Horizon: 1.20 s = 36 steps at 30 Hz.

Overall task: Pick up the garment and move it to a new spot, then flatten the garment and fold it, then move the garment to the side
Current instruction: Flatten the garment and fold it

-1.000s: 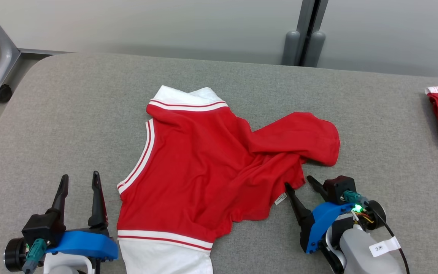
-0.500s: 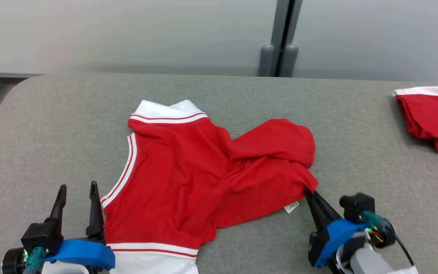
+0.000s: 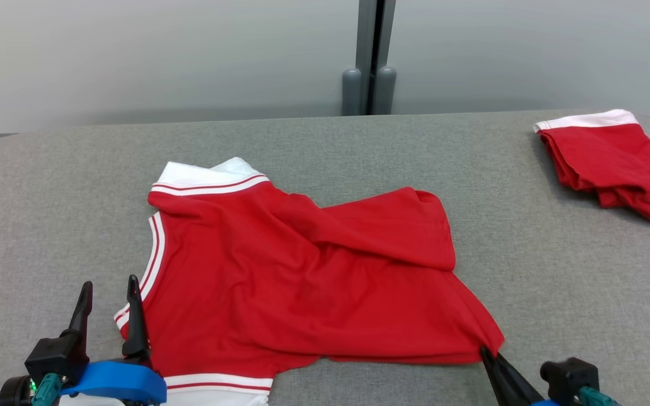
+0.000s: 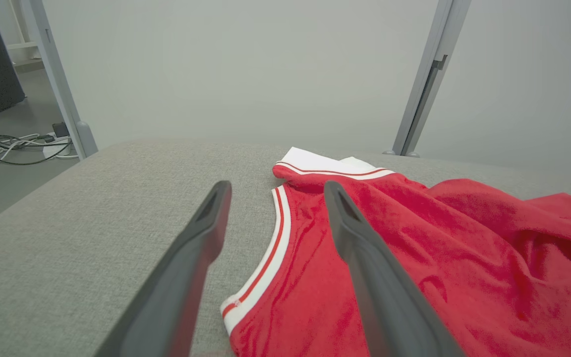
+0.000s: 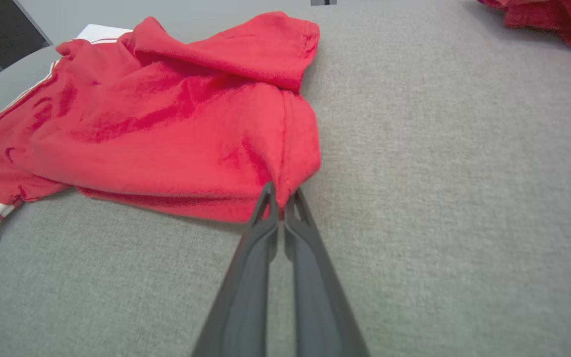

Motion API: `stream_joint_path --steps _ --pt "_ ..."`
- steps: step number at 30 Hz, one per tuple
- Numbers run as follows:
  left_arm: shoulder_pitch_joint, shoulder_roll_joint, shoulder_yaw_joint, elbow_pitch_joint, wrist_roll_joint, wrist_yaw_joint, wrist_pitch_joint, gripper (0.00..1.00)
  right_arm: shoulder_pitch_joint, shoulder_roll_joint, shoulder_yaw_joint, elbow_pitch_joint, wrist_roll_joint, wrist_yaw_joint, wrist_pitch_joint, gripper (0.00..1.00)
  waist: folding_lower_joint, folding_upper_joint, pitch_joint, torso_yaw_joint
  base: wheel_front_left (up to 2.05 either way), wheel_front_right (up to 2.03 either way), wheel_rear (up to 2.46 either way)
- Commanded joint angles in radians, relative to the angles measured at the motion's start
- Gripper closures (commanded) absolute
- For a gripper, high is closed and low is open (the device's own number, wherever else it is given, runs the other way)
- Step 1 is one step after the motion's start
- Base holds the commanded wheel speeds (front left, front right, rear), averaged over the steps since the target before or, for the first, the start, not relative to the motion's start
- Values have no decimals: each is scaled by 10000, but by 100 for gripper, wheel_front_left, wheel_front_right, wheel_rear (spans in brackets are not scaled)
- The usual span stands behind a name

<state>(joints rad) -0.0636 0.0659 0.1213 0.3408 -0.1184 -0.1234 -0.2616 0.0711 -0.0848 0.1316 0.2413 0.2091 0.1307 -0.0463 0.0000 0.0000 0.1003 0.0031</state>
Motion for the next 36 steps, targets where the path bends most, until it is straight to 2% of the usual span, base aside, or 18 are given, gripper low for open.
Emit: stream_joint_path --steps 1,6,11,12,13,18,25,31,36 --pt "2 17 60 -61 50 -16 -45 0 343 -61 -52 -334 -27 2 232 100 0 0 7 -41 0 0 0" --pt "125 15 197 -141 81 -22 -46 0 1640 -241 -312 -2449 -58 2 1936 100 0 0 67 -258 0 0 0" --pt "137 10 266 -208 143 -18 -46 0 2683 -419 -735 -3783 268 2 3542 100 0 0 90 -349 0 0 0" --pt "137 0 267 -225 161 -14 -46 0 2714 -425 -846 -3945 231 2 3628 62 0 0 98 -353 0 0 0" --pt "127 -8 264 -240 174 -14 -46 0 2752 -384 -941 -4038 234 2 3691 0 0 0 102 -352 0 0 0" --pt "92 -32 288 -261 191 -18 -46 0 2470 -330 -953 -4339 163 2 3539 0 0 0 107 -306 0 0 0" --pt "97 -44 422 -350 231 -21 -46 0 460 -829 -773 -4457 -506 3 2350 0 0 0 160 -249 0 0 0" --pt "-132 -2 436 -335 272 -38 -46 0 -2090 -1145 54 -3069 -887 2 1668 0 0 0 309 -144 0 0 0" --pt "-382 -16 336 -287 278 -52 -46 0 -3842 -968 226 -1245 -978 2 1214 0 0 0 444 82 0 0 0"
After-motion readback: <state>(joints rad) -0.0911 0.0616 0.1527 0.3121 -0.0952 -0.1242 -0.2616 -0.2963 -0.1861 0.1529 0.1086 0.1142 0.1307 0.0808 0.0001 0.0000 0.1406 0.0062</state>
